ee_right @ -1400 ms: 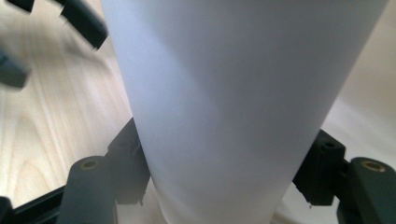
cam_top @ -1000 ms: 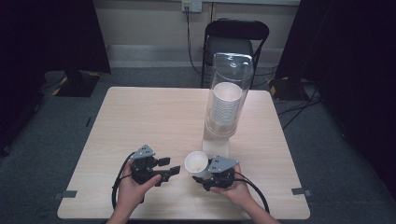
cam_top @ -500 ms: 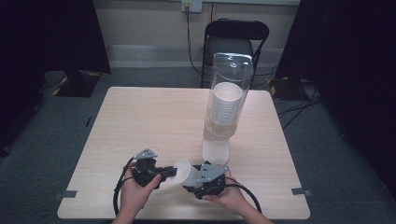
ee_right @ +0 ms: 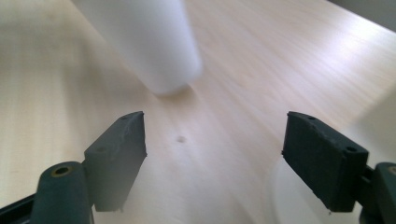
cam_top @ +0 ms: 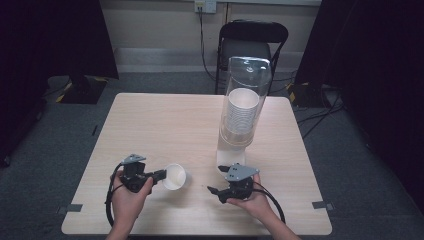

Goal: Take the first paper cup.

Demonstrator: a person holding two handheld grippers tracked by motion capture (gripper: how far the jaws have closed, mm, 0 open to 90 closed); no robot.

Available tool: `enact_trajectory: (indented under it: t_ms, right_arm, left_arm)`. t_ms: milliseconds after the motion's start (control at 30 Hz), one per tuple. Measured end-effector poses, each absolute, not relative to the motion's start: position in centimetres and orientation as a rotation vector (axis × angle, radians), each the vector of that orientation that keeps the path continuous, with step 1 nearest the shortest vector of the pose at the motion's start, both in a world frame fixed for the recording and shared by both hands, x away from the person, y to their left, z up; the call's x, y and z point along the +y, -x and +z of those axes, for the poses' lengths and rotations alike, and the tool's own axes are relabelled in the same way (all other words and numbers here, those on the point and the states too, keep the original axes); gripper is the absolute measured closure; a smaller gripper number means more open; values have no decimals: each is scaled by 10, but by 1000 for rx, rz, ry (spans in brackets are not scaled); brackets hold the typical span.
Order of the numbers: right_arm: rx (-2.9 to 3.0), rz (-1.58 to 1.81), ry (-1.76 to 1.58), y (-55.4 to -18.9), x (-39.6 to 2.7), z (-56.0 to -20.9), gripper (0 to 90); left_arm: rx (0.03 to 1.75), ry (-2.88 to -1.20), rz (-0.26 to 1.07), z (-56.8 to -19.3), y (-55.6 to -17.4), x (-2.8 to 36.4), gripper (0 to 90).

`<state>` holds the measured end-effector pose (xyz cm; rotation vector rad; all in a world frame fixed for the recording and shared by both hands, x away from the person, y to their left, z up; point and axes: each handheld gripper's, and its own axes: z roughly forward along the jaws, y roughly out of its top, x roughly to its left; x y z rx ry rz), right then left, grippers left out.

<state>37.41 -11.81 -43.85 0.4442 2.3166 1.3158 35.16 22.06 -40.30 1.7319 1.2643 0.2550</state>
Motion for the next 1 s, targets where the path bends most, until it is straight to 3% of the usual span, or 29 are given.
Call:
enact_trajectory:
  t_ms: [100, 267, 367, 500, 667, 767, 1000]
  right_arm:
    - [2301, 1286, -471, -378, -125, -437, 214]
    - [2288, 1263, -504, -381, -132, -437, 218]
    - [2283, 1257, -518, -382, -135, -438, 218]
    - [2274, 1256, -532, -383, -140, -436, 221]
    - [2251, 1246, -571, -385, -149, -435, 220]
    - [2234, 1241, -604, -387, -154, -434, 218]
    - [2211, 1252, -645, -391, -161, -432, 219]
  left_arm:
    - [1281, -1711, 261, -406, -353, 229, 867]
    - [1241, -1722, 307, -410, -356, 227, 750]
    - [1192, -1689, 365, -412, -355, 225, 551]
    - [1133, -1687, 359, -411, -352, 226, 405]
    - [1053, -1728, 337, -413, -347, 225, 370]
    - [1009, -1750, 381, -415, -342, 229, 260]
    - [842, -1799, 362, -410, -326, 239, 242]
